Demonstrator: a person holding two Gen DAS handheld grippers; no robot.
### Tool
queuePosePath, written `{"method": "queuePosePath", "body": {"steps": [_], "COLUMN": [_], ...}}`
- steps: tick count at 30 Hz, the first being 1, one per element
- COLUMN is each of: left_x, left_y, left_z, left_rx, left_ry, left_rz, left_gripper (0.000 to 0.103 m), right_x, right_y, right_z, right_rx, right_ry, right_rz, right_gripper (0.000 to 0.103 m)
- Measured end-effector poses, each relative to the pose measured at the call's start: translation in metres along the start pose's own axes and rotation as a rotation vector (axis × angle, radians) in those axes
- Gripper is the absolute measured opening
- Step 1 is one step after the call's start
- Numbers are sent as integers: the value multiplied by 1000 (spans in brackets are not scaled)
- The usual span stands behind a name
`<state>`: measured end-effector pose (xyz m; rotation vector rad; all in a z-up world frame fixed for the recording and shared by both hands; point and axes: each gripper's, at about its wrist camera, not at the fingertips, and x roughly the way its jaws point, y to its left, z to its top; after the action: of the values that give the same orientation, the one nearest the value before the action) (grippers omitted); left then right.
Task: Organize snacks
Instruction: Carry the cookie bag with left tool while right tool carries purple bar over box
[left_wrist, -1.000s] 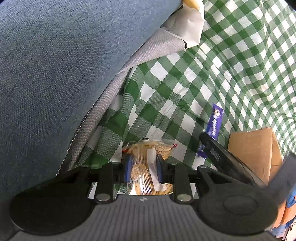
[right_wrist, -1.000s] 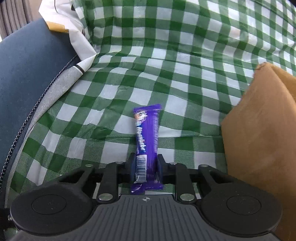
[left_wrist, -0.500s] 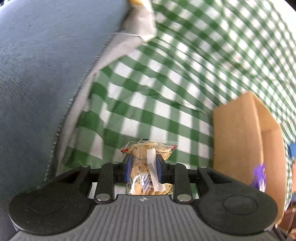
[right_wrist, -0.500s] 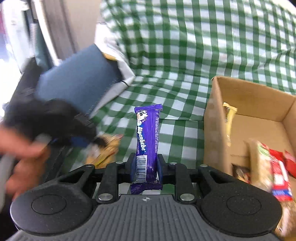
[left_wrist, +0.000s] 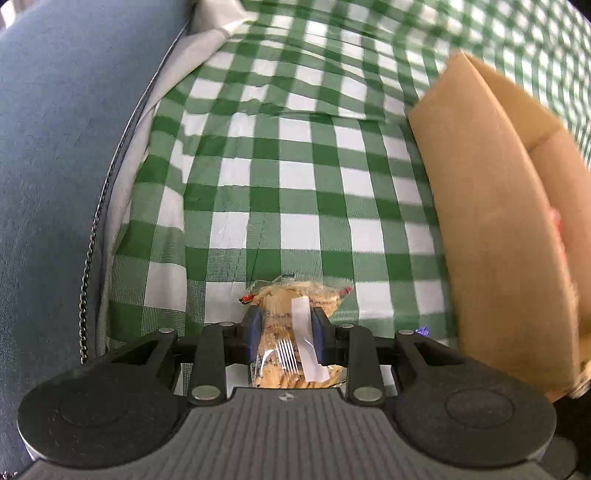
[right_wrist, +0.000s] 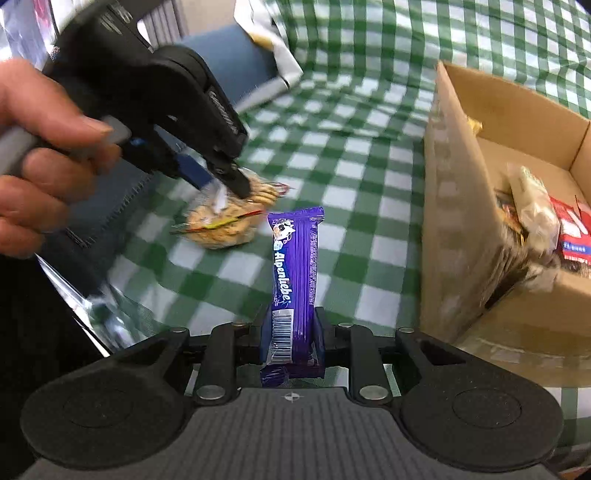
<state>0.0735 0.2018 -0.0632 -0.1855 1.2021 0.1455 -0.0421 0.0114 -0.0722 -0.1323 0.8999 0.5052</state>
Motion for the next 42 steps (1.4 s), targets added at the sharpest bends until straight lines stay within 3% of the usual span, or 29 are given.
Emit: {"method": "queuePosePath", "body": {"steps": [2, 16, 26, 38, 42], "left_x": [3, 14, 15, 22, 24], "left_y": [-9, -22, -24, -27, -26], "left_z": [-4, -12, -11, -8, -8], "left_rx": [36, 97, 105, 144, 154], "left_ry": [5, 9, 13, 25, 25], "left_rz": [21, 129, 144, 166, 171], "left_gripper": [49, 64, 66, 67, 67], "right_x": [5, 20, 23, 24, 23], "right_y": [-5, -14, -16, -8, -7], "right_z": [-2, -5, -3, -2, -2], "right_rx": [35, 46, 51, -32, -48], "right_ry": [26, 59, 50, 29, 21], "right_rz": [-3, 4, -20, -64, -67], "right_gripper": [25, 30, 34, 36, 27]}}
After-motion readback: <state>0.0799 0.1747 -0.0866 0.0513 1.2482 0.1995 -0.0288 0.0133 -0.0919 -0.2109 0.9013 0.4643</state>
